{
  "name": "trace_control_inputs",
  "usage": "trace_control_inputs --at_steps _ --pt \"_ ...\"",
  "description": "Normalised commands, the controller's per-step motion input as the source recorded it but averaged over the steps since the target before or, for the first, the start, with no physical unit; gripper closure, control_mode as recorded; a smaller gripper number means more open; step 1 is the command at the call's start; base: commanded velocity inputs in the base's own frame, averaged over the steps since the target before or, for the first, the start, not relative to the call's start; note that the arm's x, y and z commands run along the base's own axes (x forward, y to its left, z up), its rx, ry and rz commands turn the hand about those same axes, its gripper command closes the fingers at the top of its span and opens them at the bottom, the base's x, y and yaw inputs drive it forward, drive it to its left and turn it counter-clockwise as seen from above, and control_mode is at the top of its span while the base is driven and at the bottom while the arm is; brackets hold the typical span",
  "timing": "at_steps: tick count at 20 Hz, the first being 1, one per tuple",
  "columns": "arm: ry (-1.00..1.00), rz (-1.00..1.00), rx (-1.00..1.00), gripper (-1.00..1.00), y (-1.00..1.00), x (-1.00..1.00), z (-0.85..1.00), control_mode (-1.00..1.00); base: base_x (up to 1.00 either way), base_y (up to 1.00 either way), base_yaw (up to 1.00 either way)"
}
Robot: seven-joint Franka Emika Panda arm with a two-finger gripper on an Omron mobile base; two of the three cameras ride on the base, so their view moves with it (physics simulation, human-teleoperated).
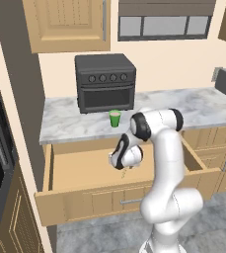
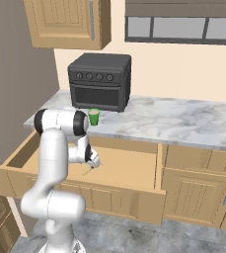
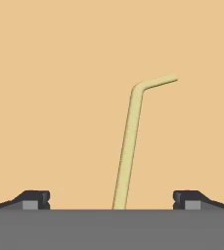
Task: Pick up the straw from the left drawer and put it inside the smoothie cup.
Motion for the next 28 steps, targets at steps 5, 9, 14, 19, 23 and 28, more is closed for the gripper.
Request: trace_control_inputs --at_steps 5,9,14,19,23,28 --pt "0.0 -0.01 0.0 -1.0 0.0 0.31 -0.34 -1.0 0.0 0.0 0.0" --pt "0.0 -0.01 0.0 -1.0 0.0 0.22 -0.42 -1.0 0.0 0.0 0.0" --pt "0.0 0.0 0.0 1.0 0.0 0.14 -0.54 -1.0 0.0 0.0 0.0" --pt "0.0 0.0 0.0 1.0 0.0 0.0 -0.65 -1.0 0.0 0.0 0.0" --pt "0.0 0.0 0.0 1.0 -0.07 -0.39 -0.46 -1.0 0.0 0.0 0.0" --pt "0.0 0.0 0.0 1.0 0.0 -0.72 -0.13 -1.0 0.0 0.0 0.0"
